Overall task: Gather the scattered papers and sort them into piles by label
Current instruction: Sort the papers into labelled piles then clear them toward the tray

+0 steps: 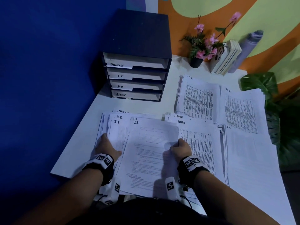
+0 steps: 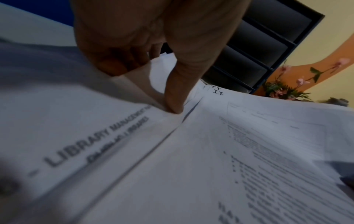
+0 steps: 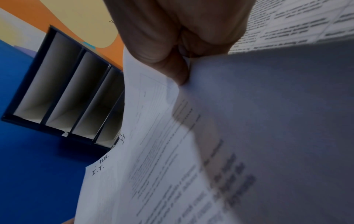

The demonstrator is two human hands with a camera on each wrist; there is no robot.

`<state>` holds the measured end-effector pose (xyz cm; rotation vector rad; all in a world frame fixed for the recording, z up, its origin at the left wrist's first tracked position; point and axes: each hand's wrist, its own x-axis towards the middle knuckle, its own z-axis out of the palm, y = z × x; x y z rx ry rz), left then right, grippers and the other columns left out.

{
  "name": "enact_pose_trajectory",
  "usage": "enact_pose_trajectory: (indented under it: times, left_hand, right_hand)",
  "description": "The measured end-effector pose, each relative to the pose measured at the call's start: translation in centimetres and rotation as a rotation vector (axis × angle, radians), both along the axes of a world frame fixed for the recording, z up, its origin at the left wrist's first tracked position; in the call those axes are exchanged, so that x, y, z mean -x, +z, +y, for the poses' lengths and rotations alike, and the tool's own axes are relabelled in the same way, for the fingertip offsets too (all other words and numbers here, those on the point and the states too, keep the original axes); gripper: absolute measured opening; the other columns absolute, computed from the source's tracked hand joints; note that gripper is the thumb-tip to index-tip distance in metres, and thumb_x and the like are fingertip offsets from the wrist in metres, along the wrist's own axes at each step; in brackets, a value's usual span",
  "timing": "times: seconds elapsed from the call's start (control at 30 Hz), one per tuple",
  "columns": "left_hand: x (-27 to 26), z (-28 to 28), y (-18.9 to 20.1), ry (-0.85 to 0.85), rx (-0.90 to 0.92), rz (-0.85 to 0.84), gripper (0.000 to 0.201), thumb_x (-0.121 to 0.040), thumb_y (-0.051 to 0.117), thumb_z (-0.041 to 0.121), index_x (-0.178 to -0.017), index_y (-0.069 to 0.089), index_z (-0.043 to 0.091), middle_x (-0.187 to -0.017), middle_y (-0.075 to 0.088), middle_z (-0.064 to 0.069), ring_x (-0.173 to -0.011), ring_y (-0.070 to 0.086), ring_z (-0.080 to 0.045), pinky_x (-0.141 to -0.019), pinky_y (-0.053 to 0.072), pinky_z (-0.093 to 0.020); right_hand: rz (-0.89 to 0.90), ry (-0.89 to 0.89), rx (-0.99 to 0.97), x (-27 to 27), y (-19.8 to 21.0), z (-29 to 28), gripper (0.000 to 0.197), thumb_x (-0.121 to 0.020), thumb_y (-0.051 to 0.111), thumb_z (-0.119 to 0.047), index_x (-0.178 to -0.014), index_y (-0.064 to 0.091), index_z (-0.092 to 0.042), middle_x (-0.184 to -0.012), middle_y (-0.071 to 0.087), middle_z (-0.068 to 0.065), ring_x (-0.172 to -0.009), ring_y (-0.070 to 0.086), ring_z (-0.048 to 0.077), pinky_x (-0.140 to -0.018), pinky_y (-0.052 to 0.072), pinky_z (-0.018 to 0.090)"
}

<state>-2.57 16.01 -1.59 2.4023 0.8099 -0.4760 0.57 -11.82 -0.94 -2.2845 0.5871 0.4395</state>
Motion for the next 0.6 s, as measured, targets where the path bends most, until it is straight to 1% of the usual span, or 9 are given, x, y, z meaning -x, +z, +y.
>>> enact_pose_trajectory:
  times: [0.03,0.1,0.13,0.2,0.3,0.37,0.4,0.5,0.6]
  left_hand:
    - [0.1,0.2,-0.2,0.007,0.024,-0.007,0.095,-0.073,0.08,0.027,-0.147,0.023,0.012,-0.147,0.039,-0.011,-0.13,0.045,-0.033,-0.106,0.04,-0.041]
    - [0.2,0.4,-0.1,-0.022,0.052,-0.047,0.065,-0.083,0.069,0.025,-0.138,0.039,0.01,-0.132,0.054,-0.012,-0.116,0.055,-0.032,-0.096,0.046,-0.035]
    - [0.1,0.5,0.2,-0.017,0.077,-0.085,0.049,-0.088,0.063,0.021,-0.132,0.046,0.009,-0.125,0.059,-0.013,-0.11,0.058,-0.031,-0.091,0.045,-0.031]
    - [0.0,0.7,1.0,-0.01,0.123,-0.154,0.032,-0.092,0.056,0.014,-0.124,0.054,0.007,-0.118,0.062,-0.015,-0.104,0.058,-0.03,-0.086,0.042,-0.029]
    - [-0.8,1.2,2.4,0.022,0.212,-0.269,0.026,-0.09,0.06,0.01,-0.116,0.059,0.005,-0.114,0.064,-0.014,-0.098,0.058,-0.026,-0.086,0.044,-0.03]
    - [-1.4,0.9,3.5,0.062,0.274,-0.32,0.024,-0.087,0.066,0.013,-0.11,0.061,0.005,-0.109,0.066,-0.012,-0.097,0.06,-0.026,-0.086,0.047,-0.031]
    - [-1.6,0.5,3.9,0.082,0.308,-0.342,0.024,-0.085,0.069,0.014,-0.106,0.062,0.006,-0.105,0.066,-0.01,-0.095,0.061,-0.026,-0.084,0.047,-0.03]
    - [-2.1,-1.4,5.1,0.125,0.375,-0.395,0.025,-0.079,0.077,0.019,-0.098,0.062,0.01,-0.094,0.065,-0.002,-0.085,0.06,-0.021,-0.075,0.045,-0.025]
    - [-2.3,-3.2,5.2,0.154,0.354,-0.398,0.029,-0.075,0.079,0.026,-0.093,0.063,0.01,-0.09,0.066,-0.001,-0.083,0.062,-0.021,-0.073,0.047,-0.025]
  right_hand:
    - [-0.015,0.004,-0.007,0.0,0.0,0.0,0.023,-0.083,0.054,-0.004,-0.066,0.043,-0.016,-0.07,0.052,0.003,-0.075,0.054,0.024,-0.068,0.042,0.027]
    - [-0.054,-0.004,-0.033,-0.2,0.6,0.1,0.023,-0.083,0.055,-0.005,-0.067,0.042,-0.015,-0.069,0.052,0.004,-0.072,0.052,0.023,-0.067,0.046,0.031]
    - [-0.072,-0.021,-0.056,-0.3,0.9,0.0,0.024,-0.083,0.056,-0.006,-0.066,0.041,-0.015,-0.068,0.052,0.005,-0.07,0.051,0.022,-0.067,0.048,0.033]
    - [-0.099,-0.056,-0.105,-0.7,1.2,-0.4,0.024,-0.082,0.055,-0.007,-0.065,0.04,-0.014,-0.067,0.053,0.007,-0.066,0.048,0.021,-0.065,0.05,0.036]
    - [-0.131,-0.116,-0.252,-1.5,0.5,-1.5,0.01,-0.069,0.052,-0.015,-0.07,0.05,-0.005,-0.074,0.064,0.022,-0.064,0.054,0.022,-0.062,0.055,0.049]
    - [-0.118,-0.158,-0.375,-2.3,-0.9,-2.5,0.018,-0.063,0.054,-0.018,-0.079,0.063,-0.015,-0.081,0.069,0.022,-0.066,0.06,0.025,-0.063,0.056,0.056]
    - [-0.12,-0.163,-0.412,-2.6,-1.4,-2.8,0.017,-0.062,0.057,-0.02,-0.078,0.065,-0.02,-0.079,0.07,0.019,-0.067,0.061,0.025,-0.065,0.056,0.057]
    - [-0.173,-0.169,-0.453,-2.5,0.3,-2.8,0.023,-0.057,0.063,-0.03,-0.079,0.064,-0.021,-0.077,0.069,0.011,-0.07,0.06,0.023,-0.071,0.056,0.055]
    - [-0.199,-0.172,-0.464,-2.2,1.7,-3.3,0.018,-0.062,0.064,-0.027,-0.078,0.065,-0.02,-0.076,0.071,0.005,-0.072,0.061,0.022,-0.073,0.056,0.043]
